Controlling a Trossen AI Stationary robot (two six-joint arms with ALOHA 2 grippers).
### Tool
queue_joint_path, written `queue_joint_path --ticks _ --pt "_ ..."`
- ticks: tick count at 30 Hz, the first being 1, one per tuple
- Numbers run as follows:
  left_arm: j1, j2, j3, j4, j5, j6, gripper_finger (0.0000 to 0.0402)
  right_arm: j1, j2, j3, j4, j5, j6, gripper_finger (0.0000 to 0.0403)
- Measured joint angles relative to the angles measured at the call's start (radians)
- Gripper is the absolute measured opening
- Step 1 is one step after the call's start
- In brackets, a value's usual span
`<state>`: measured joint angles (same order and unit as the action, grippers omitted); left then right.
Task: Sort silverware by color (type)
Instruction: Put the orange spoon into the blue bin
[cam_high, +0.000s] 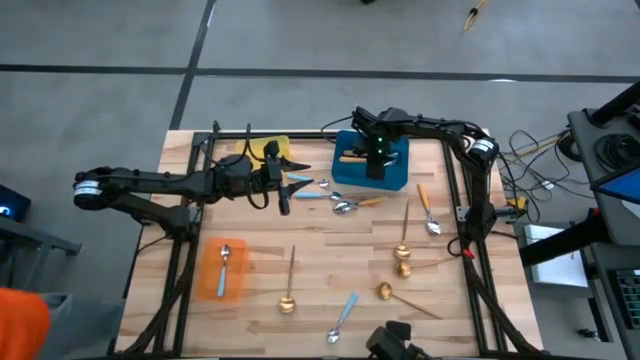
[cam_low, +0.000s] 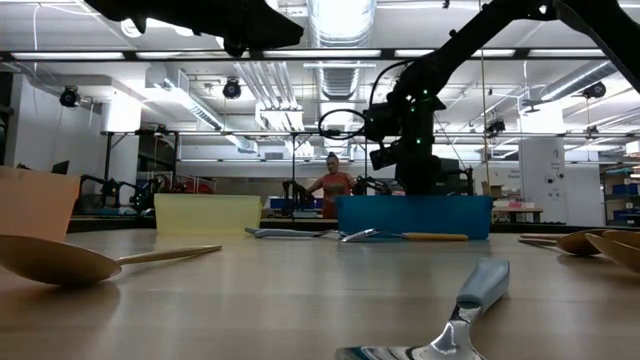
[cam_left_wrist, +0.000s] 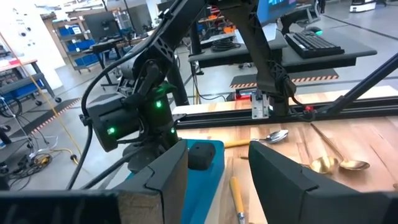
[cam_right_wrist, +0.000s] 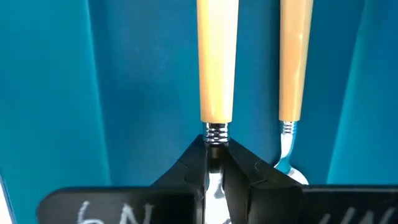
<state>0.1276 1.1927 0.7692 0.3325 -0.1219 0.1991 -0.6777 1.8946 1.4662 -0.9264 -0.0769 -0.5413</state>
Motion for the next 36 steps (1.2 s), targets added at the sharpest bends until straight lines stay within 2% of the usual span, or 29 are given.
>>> queue_joint_path --ticks 17,36 --pt "0.000 0.000 0.000 -0.002 0.000 -0.007 0.0153 -0.001 0.066 -0.001 0.045 0.000 -0.028 0.0018" --pt "0.000 0.000 0.000 -0.004 0.000 -0.014 0.0152 -0.002 0.068 -0.001 0.073 0.010 -0.016 0.0027"
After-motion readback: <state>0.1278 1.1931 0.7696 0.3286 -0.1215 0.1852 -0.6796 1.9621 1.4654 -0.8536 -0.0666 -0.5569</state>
